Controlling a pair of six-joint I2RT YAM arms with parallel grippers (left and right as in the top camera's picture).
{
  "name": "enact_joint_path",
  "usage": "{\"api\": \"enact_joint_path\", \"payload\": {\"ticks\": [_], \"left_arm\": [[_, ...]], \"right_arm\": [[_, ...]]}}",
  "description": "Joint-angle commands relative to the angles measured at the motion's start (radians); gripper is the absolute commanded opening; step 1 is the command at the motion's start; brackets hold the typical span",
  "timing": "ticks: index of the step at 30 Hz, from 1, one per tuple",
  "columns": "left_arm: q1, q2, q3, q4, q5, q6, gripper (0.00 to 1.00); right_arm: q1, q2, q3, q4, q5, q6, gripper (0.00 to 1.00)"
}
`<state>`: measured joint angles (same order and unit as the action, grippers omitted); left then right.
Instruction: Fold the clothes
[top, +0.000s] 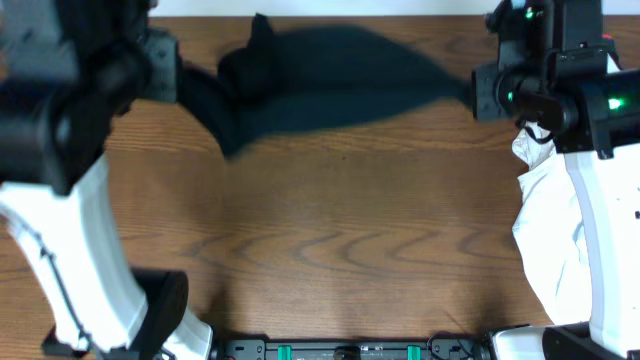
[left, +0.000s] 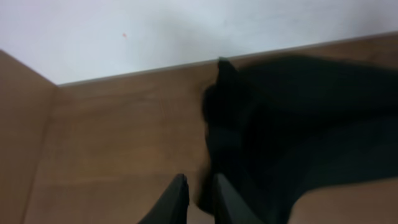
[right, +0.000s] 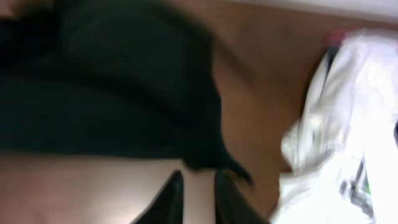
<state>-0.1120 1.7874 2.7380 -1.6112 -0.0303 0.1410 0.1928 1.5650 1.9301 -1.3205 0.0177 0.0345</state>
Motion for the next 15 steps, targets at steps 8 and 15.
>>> {"api": "enact_joint_path", "payload": {"ticks": [8,15], "left_arm": [[0.004,-0.027,-0.037,-0.078,-0.012,-0.041,0.42],[0.004,-0.055,-0.037,-0.078,-0.011,-0.085,0.55]], "right_arm": [[0.010,0.011,-0.001,-0.187,-0.038,-0.178,0.51],[0.010,0.018,-0.001,-0.148,-0.038,-0.073,0.65]]}}
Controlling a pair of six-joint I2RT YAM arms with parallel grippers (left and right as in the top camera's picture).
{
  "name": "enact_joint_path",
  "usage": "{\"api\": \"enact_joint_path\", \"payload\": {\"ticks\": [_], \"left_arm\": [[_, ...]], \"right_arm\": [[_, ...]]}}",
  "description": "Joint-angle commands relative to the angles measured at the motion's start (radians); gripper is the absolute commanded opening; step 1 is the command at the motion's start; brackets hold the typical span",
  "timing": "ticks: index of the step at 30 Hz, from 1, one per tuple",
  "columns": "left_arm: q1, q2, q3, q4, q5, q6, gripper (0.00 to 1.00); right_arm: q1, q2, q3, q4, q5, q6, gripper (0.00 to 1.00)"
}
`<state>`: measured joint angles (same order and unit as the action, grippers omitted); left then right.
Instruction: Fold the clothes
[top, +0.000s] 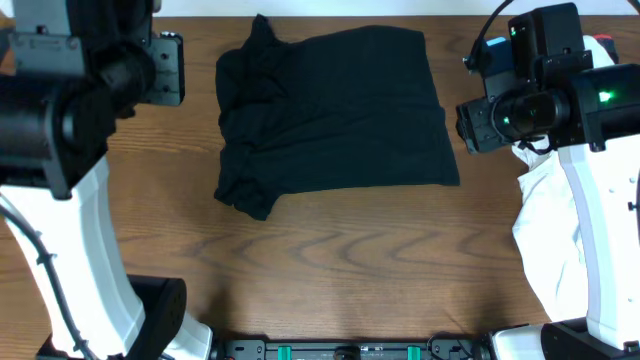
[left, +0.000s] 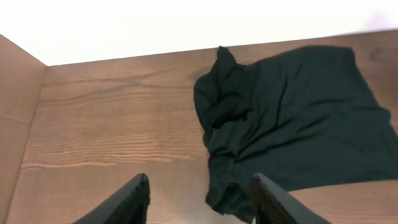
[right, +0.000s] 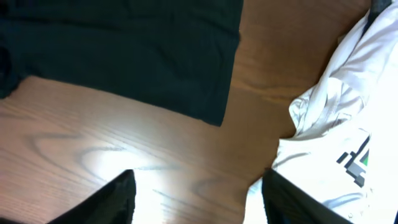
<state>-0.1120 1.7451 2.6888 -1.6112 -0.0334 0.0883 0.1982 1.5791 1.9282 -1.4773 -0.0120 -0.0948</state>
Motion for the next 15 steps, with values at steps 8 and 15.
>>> {"api": "enact_joint_path", "payload": {"ticks": [8,15], "left_arm": [[0.004,-0.217,0.000,-0.078,-0.041,-0.076,0.54],[0.004,-0.500,-0.335,-0.078,-0.143,-0.191,0.66]], "right_arm": [[0.005,0.004,0.001,-0.019,-0.016,0.102,0.67],[0.005,-0.002,0.001,-0.102,-0.116,0.158,0.69]]}}
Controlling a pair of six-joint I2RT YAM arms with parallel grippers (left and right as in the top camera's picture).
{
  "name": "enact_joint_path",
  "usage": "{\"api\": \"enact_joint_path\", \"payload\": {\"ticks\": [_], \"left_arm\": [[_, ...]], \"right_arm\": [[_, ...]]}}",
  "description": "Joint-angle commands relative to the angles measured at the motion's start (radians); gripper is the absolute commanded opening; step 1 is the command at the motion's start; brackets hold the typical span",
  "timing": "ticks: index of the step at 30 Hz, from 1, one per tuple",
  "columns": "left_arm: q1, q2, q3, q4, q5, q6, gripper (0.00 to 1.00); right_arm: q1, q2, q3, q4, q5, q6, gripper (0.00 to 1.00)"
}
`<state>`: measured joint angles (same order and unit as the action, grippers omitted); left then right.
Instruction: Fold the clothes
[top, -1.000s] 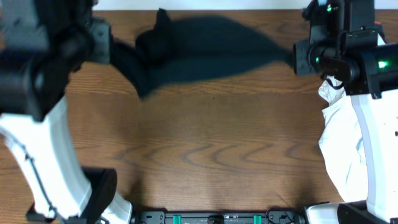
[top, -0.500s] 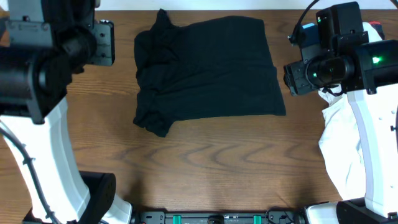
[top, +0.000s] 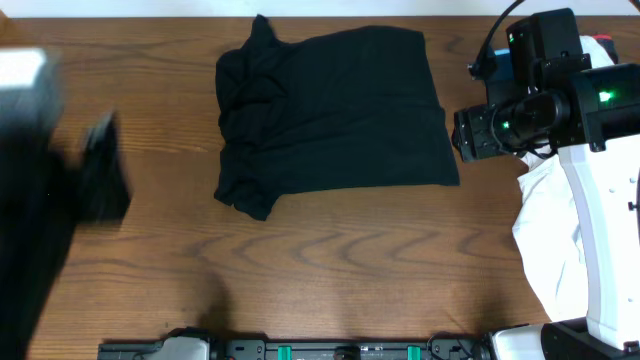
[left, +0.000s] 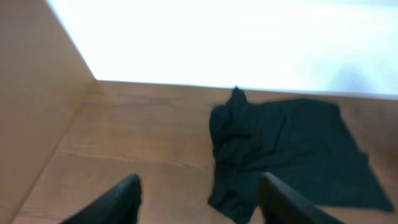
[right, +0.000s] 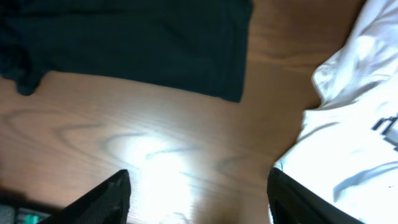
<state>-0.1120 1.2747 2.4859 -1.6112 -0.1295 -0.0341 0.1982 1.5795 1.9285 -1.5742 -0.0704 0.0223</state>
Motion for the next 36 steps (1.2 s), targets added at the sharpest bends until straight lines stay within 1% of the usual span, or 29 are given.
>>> {"api": "enact_joint_path", "payload": {"ticks": [1,4,7,8,9,11,13,15,17,23,26,32,34,36], "left_arm": [[0.004,-0.045,-0.227,-0.072,-0.028,-0.087,0.67],[0.004,-0.037,-0.454,-0.004,0.105,-0.091,0.68],[0.004,0.020,-0.704,0.137,0.255,-0.091,0.67],[0.004,0.046,-0.772,0.179,0.294,-0.091,0.65],[0.004,0.086,-0.858,0.235,0.342,-0.092,0.61],[0.000,0.159,-0.980,0.326,0.406,-0.091,0.58],[-0.009,0.242,-1.072,0.418,0.428,-0.092,0.51],[-0.012,0.334,-1.119,0.488,0.429,-0.095,0.47],[-0.012,0.406,-1.125,0.503,0.428,-0.110,0.42],[-0.017,0.556,-1.135,0.541,0.410,-0.123,0.43],[-0.034,0.599,-1.165,0.568,0.409,-0.137,0.43],[-0.071,0.614,-1.307,0.722,0.396,-0.178,0.43],[-0.073,0.615,-1.355,0.776,0.348,-0.213,0.43],[-0.073,0.614,-1.396,0.824,0.305,-0.215,0.43]], "right_arm": [[0.005,-0.002,0.001,0.002,-0.058,0.064,0.70],[0.005,-0.002,0.000,0.041,-0.057,0.097,0.75],[-0.005,0.005,-0.003,0.099,-0.056,0.170,0.77],[-0.007,0.011,-0.005,0.111,-0.055,0.185,0.77],[-0.009,0.019,-0.010,0.122,-0.053,0.192,0.77],[-0.010,0.037,-0.013,0.130,-0.045,0.191,0.78],[-0.010,0.063,-0.014,0.125,-0.034,0.191,0.78],[-0.010,0.092,-0.014,0.115,-0.031,0.190,0.78],[-0.010,0.115,-0.014,0.107,-0.022,0.186,0.78],[-0.010,0.184,-0.014,0.081,0.014,0.186,0.77],[-0.010,0.206,-0.014,0.082,0.014,0.186,0.76],[-0.010,0.223,-0.014,0.093,0.014,0.187,0.75],[-0.010,0.222,-0.014,0.093,0.014,0.187,0.75],[-0.010,0.222,-0.014,0.093,0.014,0.186,0.75]]}}
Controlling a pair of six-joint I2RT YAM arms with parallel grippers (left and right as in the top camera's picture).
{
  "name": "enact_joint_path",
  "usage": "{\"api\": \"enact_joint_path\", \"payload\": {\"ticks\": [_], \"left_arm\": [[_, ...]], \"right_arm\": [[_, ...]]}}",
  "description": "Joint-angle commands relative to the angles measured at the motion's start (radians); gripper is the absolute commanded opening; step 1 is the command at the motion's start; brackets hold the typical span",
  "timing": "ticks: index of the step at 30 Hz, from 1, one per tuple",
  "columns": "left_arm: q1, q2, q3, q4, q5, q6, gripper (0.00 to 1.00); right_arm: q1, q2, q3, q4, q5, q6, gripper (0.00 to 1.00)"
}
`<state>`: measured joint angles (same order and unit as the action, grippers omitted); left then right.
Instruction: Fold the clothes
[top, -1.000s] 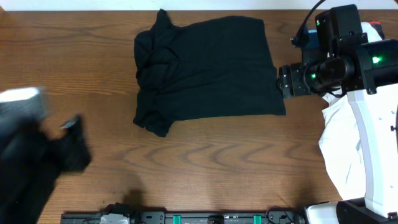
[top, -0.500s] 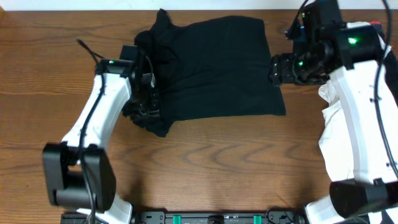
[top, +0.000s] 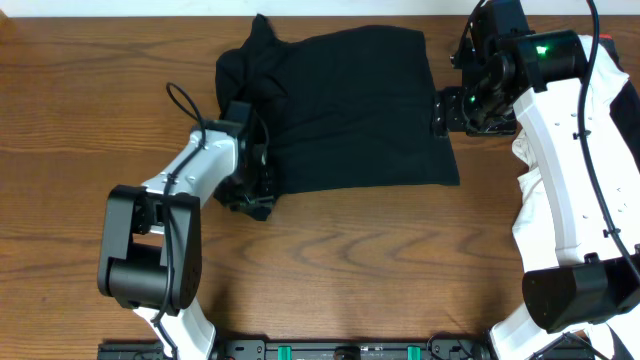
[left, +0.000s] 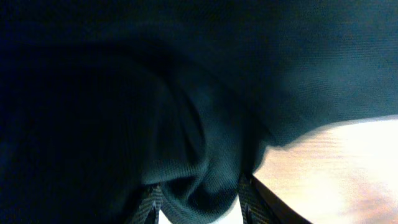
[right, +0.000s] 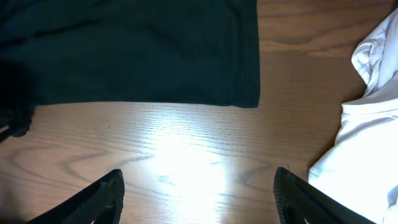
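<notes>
A black T-shirt (top: 340, 110) lies spread at the table's far middle, its left side bunched and wrinkled. My left gripper (top: 250, 193) is down at the shirt's near-left corner. In the left wrist view the left gripper (left: 198, 202) stands open, its fingers (left: 152, 200) straddling a bulging fold of the dark cloth (left: 199, 124). My right gripper (top: 441, 111) hovers by the shirt's right edge. The right wrist view shows the right gripper (right: 199, 199) wide open over bare wood, with the shirt's near-right corner (right: 245, 93) ahead of it.
A heap of white clothes (top: 548, 225) lies along the table's right edge under my right arm, seen too in the right wrist view as white cloth (right: 373, 130). The wooden table (top: 350, 270) stretches in front of the shirt.
My left gripper was raised off to the left, well clear of the shirt; now it is down with the bunched near-left corner between its open fingers. The right gripper sits a little farther back, still open.
Both grippers were shut on the shirt as it hung stretched along the far edge. Then the shirt lay spread on the table with both grippers open. The left arm then stood off to the left, and now its fingers straddle the near-left corner.
</notes>
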<state>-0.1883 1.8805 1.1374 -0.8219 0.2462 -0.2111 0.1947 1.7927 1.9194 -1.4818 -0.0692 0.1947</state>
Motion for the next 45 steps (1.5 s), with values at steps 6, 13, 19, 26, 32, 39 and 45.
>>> {"api": "enact_joint_path", "payload": {"ticks": [6,13,19,26,32,39,45], "left_arm": [[0.003,0.008,-0.111,0.081,-0.082,-0.038,0.22],[0.003,-0.055,-0.089,-0.131,0.025,-0.097,0.06],[0.003,-0.227,-0.087,-0.333,0.081,-0.103,0.06],[0.003,-0.416,-0.087,-0.371,0.082,-0.102,0.48],[0.003,-0.485,-0.087,-0.295,0.056,-0.066,0.52],[0.003,-0.479,-0.087,0.056,-0.053,0.104,0.54],[0.003,-0.415,-0.087,0.303,-0.080,0.240,0.60]], "right_arm": [[-0.007,0.009,-0.005,-0.003,0.013,0.014,0.74],[-0.006,0.009,-0.005,-0.004,0.013,0.006,0.73],[-0.007,0.009,-0.005,-0.005,0.014,0.006,0.74],[-0.006,0.010,-0.014,0.005,0.014,-0.009,0.84],[-0.009,0.010,-0.174,0.125,0.013,-0.008,0.80],[-0.015,0.010,-0.385,0.264,0.010,0.049,0.76],[-0.016,0.010,-0.499,0.349,-0.044,0.059,0.75]]}}
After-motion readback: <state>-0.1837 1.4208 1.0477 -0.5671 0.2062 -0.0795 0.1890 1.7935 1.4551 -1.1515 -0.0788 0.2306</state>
